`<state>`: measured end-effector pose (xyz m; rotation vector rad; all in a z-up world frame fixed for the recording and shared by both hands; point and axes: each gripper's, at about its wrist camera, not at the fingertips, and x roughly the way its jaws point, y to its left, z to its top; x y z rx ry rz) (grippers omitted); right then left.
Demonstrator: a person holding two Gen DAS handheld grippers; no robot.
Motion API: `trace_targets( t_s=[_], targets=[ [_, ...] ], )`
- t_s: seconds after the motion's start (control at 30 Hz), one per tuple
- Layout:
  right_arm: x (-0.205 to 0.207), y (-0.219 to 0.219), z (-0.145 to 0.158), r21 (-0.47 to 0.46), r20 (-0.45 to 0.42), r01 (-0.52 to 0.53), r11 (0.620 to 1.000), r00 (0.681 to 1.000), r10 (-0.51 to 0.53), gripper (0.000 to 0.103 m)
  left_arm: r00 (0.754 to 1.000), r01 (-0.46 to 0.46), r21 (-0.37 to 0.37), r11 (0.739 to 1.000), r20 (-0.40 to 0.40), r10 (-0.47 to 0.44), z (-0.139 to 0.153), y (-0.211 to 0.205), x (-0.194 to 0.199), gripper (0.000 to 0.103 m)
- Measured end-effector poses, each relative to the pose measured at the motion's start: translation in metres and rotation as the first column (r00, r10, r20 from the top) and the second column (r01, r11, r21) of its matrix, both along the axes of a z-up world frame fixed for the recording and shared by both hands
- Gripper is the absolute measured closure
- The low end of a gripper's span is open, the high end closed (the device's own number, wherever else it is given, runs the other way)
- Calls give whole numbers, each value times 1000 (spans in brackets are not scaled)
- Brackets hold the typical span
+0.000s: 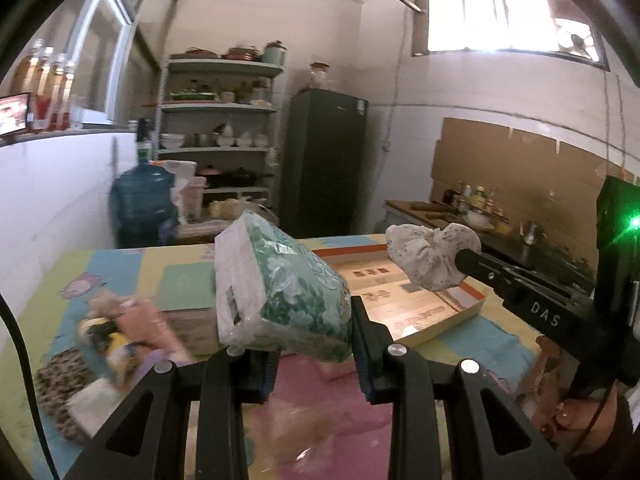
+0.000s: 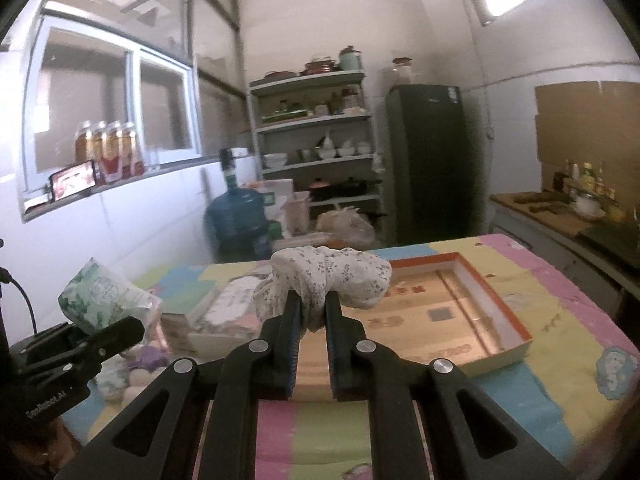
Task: Organize soft objects
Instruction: 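Carry wipes pack and scrunchie with both grippers over the cardboard box, then lower and release wipes pack with left gripper while right gripper releases scrunchie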
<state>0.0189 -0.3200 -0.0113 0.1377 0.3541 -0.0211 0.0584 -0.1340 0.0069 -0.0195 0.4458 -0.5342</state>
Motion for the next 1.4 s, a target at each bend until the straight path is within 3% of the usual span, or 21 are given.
trace_targets(
  t_s=[0.3,0.7,1.0,1.4],
  targets=[
    [6,-49,-10,0,-26,85,996,996,-85,91,993,108,8,994,-44,-108,-2,-64,31,71],
    [31,-110,-41,48,-122,154,987,982,-147,91,963,149,-17,989,-224,-149,-33,-135,88,71],
    [55,-126,-60,68,-175,147,987,976,-133,91,938,149,-14,989,-315,-146,-57,-162,109,71],
    [71,-134,-76,85,-225,127,988,969,-105,90,898,130,-16,991,-422,-124,-78,-168,126,69]
  ],
)
